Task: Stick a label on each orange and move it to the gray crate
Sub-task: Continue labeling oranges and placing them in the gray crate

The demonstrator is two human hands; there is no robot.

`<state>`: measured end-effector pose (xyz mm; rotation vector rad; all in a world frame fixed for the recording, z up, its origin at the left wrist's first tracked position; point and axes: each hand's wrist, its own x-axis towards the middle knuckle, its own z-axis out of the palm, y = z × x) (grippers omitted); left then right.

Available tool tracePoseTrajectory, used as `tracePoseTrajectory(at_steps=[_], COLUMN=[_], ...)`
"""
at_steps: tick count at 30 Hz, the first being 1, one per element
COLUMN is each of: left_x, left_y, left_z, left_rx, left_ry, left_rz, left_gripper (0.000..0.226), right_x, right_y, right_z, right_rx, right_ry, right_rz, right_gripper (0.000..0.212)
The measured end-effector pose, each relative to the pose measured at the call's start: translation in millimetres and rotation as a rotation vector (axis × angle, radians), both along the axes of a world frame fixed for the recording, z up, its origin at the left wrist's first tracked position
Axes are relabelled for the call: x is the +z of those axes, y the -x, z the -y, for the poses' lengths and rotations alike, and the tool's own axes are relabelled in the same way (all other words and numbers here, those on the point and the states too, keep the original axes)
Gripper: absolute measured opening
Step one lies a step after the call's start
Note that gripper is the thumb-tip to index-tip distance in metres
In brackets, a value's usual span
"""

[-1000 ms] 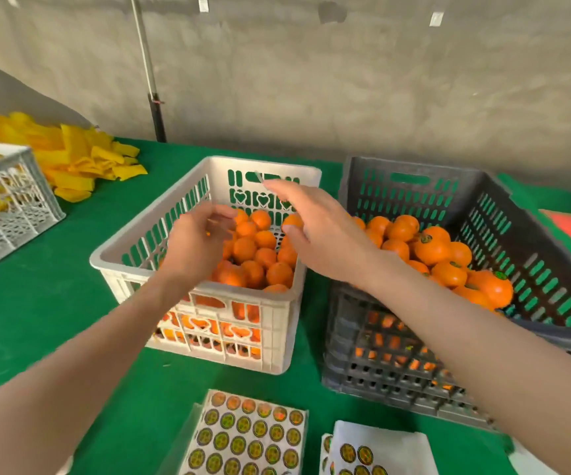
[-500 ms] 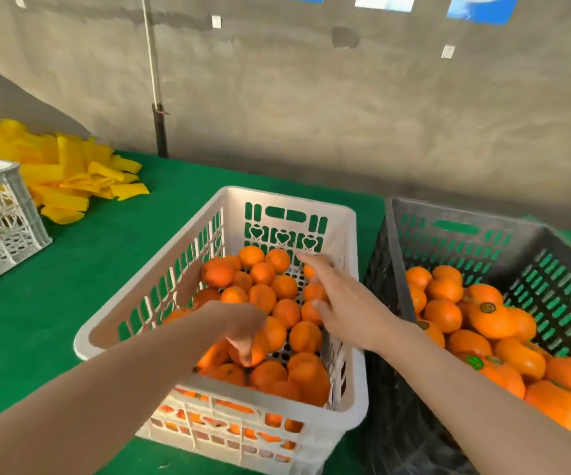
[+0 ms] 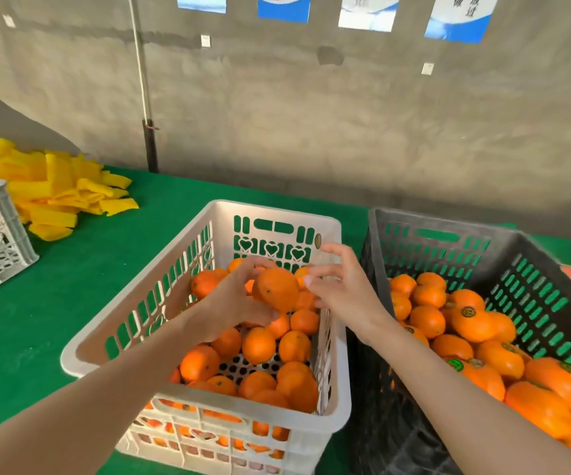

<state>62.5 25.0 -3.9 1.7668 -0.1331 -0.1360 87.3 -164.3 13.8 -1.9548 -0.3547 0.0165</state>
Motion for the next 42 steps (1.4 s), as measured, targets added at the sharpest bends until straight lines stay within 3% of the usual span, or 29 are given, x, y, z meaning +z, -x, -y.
tracePoseTrajectory(at_steps=[3,6,9,10,14,17,21,23,28,36,42], left_x=[6,8,19,23,34,35,34,31,33,37,40], left_y=[20,41,56,60,71,80,91,96,108,131,141], left_z=[14,26,33,37,54,66,83,93,112,133,140], left_rx=[0.010,0.007,-0.103,-0.154,-0.049,0.005,0.034,0.009,-0.069,-0.156,-0.116], left_ry=[0.009,0.152,0.690,0.772,0.748,0.772,0.847,0.858,0.933,0.942,0.956], left_rz=[0.189,0.258,0.008,-0.081,-0.341,-0.312,-0.294,-0.286,-0.293,-0.208,-0.196], left_gripper=[0.076,0.076,0.074,0.070,0.068,0.070,0.055,0.042,0.072,0.045,0.064], right_x=[13,22,26,26,26,34,40,38,37,28,23], right_y=[13,31,53,62,87,102,125,134,151,159,163], right_z=[1,3,10,12,23,39,59,64,73,87,91], right_rx=[0.076,0.097,0.117,0.127,0.158,0.180,0.086,0.047,-0.006,-0.134,-0.246], right_ry=[-0.171,-0.123,-0.090,-0.069,0.021,-0.062,-0.339,-0.350,-0.297,-0.148,-0.018], right_rz=[-0.227,-0.109,0.150,0.221,0.378,0.301,0.214,0.160,0.192,0.401,0.654], right_gripper=[0.083,0.096,0.098,0.099,0.106,0.086,0.021,0.002,0.017,0.020,0.017])
